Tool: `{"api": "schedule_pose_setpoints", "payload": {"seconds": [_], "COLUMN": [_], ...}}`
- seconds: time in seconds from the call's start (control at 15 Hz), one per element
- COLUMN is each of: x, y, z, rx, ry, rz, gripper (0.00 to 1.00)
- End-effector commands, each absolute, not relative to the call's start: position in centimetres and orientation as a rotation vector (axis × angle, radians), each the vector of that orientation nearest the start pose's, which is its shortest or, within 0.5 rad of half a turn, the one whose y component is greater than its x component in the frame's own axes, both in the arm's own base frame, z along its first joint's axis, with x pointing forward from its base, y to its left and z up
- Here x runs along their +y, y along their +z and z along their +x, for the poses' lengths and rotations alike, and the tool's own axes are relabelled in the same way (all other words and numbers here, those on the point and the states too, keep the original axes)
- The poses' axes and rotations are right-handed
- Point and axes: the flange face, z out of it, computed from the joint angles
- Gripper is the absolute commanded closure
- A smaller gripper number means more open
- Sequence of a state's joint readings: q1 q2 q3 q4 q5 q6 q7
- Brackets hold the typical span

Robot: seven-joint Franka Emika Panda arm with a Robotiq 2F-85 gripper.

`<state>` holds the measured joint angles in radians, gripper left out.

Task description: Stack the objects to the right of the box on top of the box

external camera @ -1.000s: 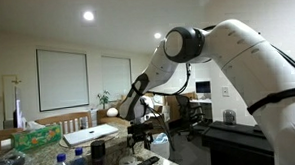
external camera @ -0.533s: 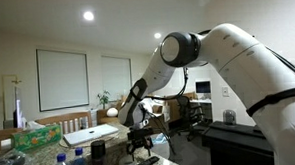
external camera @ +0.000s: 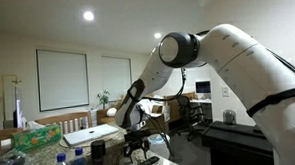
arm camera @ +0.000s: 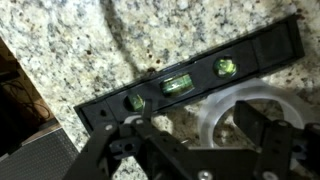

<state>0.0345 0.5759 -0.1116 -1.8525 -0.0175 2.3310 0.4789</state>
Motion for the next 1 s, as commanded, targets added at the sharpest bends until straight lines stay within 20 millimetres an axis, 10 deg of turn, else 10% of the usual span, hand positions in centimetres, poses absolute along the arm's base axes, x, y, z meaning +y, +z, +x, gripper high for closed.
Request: {"api": "schedule_pose_setpoints", "payload": {"seconds": [0.0, 0.2, 0.27, 0.73, 0.8, 0.93], "x": [-4.3, -3.9, -3.8, -6.8, -7.0, -7.4], "y": [19.7, 19.8, 19.8, 17.3, 17.2, 17.0], "z": [63.4, 63.8, 63.9, 62.6, 62.5, 62.4], "rx": [0.79, 0.789, 0.793, 0.83, 0.83, 0.819], "ry": [0.126, 0.122, 0.121, 0.172, 0.182, 0.186], "rz": [-3.131, -3.127, -3.124, -3.123, -3.129, -3.129], "gripper": [0.47, 0.66, 0.28, 0.01, 0.4, 0.36]}}
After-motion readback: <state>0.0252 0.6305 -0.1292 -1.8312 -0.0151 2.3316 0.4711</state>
